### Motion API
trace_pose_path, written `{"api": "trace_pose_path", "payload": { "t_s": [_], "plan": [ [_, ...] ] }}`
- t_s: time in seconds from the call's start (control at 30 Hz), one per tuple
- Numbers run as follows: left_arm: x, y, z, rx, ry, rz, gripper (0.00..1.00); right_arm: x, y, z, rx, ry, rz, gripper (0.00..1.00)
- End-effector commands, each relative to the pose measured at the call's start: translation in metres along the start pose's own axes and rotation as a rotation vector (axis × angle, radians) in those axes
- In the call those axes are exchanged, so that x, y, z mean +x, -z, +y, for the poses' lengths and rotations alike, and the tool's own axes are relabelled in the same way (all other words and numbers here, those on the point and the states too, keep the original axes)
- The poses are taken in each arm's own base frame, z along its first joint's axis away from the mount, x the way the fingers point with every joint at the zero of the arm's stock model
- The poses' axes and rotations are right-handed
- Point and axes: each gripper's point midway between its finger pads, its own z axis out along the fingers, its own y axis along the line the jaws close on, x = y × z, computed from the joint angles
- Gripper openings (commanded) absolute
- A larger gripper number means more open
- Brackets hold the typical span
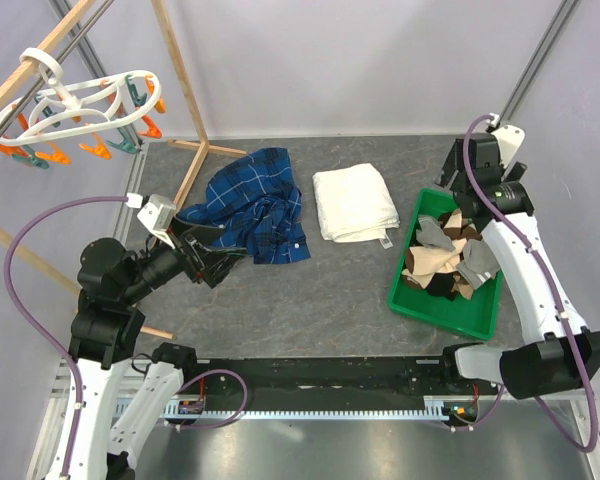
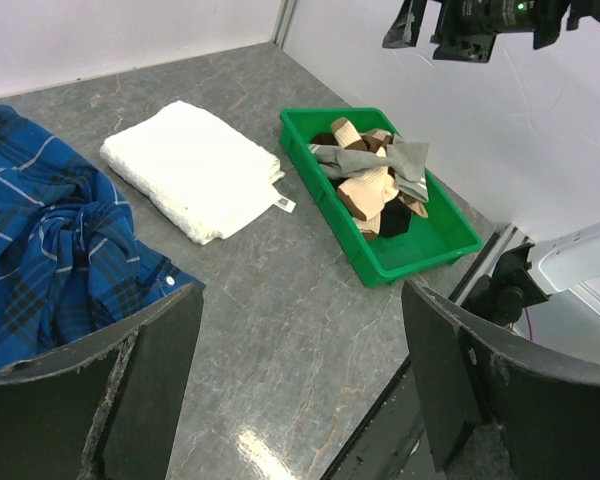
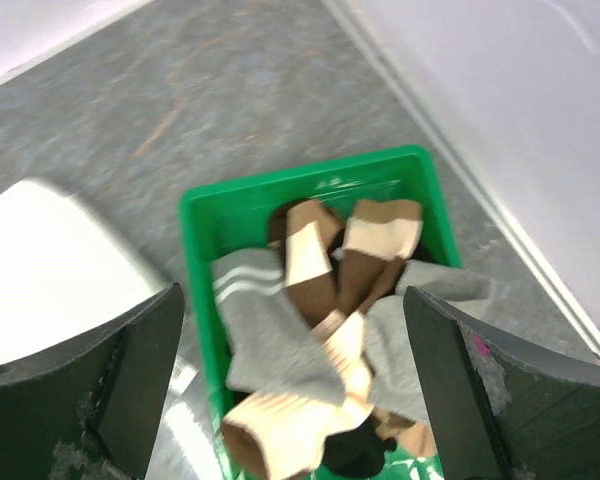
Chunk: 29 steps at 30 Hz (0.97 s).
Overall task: Remove the socks clipped to the hanger
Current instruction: Reset both arms
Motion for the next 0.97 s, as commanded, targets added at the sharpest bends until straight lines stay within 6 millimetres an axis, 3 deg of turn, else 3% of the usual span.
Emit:
{"api": "trace_pose_path", "payload": {
  "t_s": [0.0,0.13,0.17,0.2,0.23,0.27,0.3,0.43,0.53,0.77,0.93],
  "plan": [
    [-0.025,0.004,-0.01,0.009,-0.023,-0.076,0.87,-0.008,0.041,0.02,-0.159,0.021,0.011,0.98],
    [-0.045,0.008,-0.006,-0.049,-0.023,-0.15,0.87,-0.024,0.091,0.045,-0.423,-0.127,0.002,0.98],
    [-0.049,0.009,-0.004,-0.065,-0.026,-0.164,0.87,-0.021,0.109,0.061,-0.559,-0.128,0.035,0.98],
    [-0.053,0.01,-0.003,-0.081,-0.026,-0.179,0.87,-0.031,0.13,0.067,-0.662,-0.142,0.0,0.98],
    [-0.061,0.012,-0.001,-0.1,-0.034,-0.203,0.87,-0.026,0.142,0.076,-0.755,-0.131,0.011,0.98],
    [-0.064,0.012,-0.001,-0.105,-0.034,-0.208,0.87,-0.021,0.166,0.09,-0.908,-0.13,0.043,0.98],
    [-0.068,0.012,-0.001,-0.108,-0.033,-0.213,0.87,-0.03,0.184,0.09,-0.977,-0.151,0.002,0.98],
    [-0.079,0.01,-0.006,-0.095,0.004,-0.225,0.87,-0.034,0.205,0.083,-1.035,-0.213,-0.025,0.98],
    [-0.077,0.01,-0.006,-0.094,0.012,-0.225,0.87,-0.036,0.221,0.082,-1.091,-0.194,-0.042,0.98],
    [-0.079,0.018,-0.004,-0.129,-0.037,-0.239,0.87,-0.04,0.229,0.079,-1.101,-0.216,-0.051,0.98],
    [-0.074,0.018,0.005,-0.164,-0.061,-0.224,0.87,-0.032,0.23,0.081,-1.121,-0.222,-0.026,0.98]
  ]
}}
